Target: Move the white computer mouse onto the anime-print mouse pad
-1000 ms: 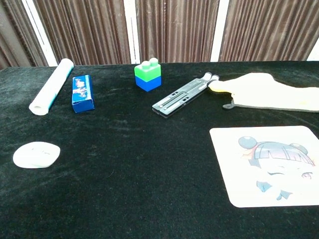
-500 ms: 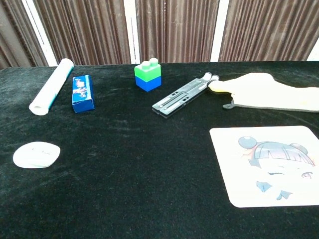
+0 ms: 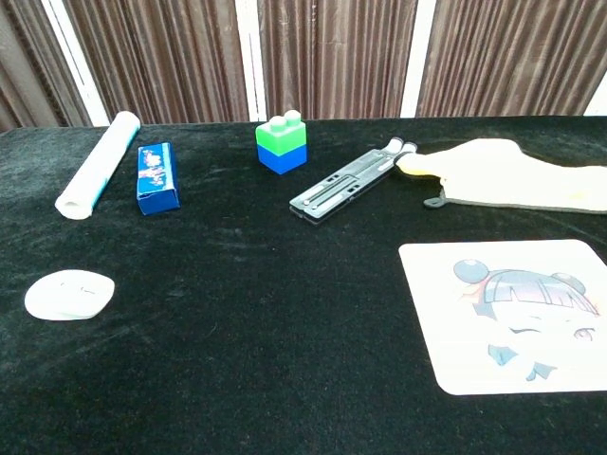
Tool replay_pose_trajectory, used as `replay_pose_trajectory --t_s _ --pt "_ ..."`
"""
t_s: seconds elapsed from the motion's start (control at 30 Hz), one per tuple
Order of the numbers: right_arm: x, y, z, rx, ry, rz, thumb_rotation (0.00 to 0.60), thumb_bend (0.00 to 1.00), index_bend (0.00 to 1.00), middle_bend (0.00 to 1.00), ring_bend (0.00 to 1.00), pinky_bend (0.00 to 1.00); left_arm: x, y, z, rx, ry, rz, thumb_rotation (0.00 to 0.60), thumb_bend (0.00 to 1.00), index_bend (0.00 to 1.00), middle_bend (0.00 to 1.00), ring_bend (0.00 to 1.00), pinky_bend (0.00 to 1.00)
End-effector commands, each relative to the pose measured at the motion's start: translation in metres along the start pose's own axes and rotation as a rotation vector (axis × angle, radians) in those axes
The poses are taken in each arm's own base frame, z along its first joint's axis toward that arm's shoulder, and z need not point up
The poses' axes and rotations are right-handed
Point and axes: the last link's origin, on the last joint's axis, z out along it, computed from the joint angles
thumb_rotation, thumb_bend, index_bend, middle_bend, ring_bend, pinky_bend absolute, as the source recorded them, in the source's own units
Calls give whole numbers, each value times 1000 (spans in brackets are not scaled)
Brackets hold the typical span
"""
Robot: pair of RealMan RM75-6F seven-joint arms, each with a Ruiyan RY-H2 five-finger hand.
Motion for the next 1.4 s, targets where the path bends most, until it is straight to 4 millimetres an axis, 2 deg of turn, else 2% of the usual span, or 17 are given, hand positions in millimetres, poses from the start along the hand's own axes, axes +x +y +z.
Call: replay_pose_trajectory --t_s 0.03,0.4,0.6,1.03,1.4 --pt "1 0 -1 6 5 5 600 53 116 0 0 0 -9 21 12 -26 -52 5 600 205 274 0 0 0" --pt "5 -2 -3 23 13 25 600 55 116 0 0 0 -25 64 31 -56 -122 36 600 208 275 0 0 0" --pt "6 -2 -3 26 16 33 600 55 115 0 0 0 -32 78 40 -58 -144 59 600 205 305 0 0 0" --pt "9 -2 -4 28 20 53 600 57 116 0 0 0 -41 81 46 -26 -170 93 600 206 326 0 0 0" --pt "9 -2 -4 32 17 56 600 57 115 0 0 0 -48 89 50 -27 -185 98 600 292 486 0 0 0"
